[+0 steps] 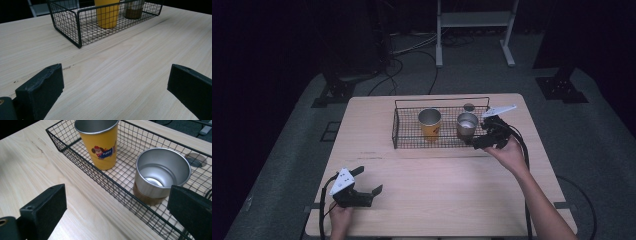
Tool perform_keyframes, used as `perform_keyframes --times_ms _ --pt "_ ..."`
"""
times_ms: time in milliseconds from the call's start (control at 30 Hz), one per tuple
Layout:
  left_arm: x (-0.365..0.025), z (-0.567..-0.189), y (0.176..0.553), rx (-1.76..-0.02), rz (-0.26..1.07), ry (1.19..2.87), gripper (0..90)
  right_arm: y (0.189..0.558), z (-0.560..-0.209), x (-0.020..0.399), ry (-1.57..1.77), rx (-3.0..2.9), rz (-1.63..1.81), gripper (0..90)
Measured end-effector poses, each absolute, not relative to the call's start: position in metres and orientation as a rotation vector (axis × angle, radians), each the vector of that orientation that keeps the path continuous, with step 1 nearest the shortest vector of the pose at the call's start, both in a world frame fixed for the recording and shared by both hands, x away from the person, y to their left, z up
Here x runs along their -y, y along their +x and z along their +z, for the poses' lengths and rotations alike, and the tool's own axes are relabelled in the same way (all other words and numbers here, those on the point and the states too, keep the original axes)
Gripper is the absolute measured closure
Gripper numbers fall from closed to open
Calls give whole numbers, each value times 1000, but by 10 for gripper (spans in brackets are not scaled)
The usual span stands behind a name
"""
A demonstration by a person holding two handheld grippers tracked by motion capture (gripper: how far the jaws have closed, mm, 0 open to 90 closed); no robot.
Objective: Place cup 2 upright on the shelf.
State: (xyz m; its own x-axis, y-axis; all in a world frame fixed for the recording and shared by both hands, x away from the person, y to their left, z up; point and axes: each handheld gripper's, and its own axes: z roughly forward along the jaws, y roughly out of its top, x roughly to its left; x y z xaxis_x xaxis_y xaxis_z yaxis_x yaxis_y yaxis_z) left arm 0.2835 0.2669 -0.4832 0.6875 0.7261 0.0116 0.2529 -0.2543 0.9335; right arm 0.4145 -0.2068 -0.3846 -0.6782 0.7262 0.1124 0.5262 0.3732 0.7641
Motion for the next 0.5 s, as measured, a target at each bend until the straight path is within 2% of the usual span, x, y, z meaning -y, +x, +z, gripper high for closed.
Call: perform_keyframes --times_ms 500 --pt "-267 -483 284 -774 548 1820 0 401 -396 227 1156 -2393 1204 21"
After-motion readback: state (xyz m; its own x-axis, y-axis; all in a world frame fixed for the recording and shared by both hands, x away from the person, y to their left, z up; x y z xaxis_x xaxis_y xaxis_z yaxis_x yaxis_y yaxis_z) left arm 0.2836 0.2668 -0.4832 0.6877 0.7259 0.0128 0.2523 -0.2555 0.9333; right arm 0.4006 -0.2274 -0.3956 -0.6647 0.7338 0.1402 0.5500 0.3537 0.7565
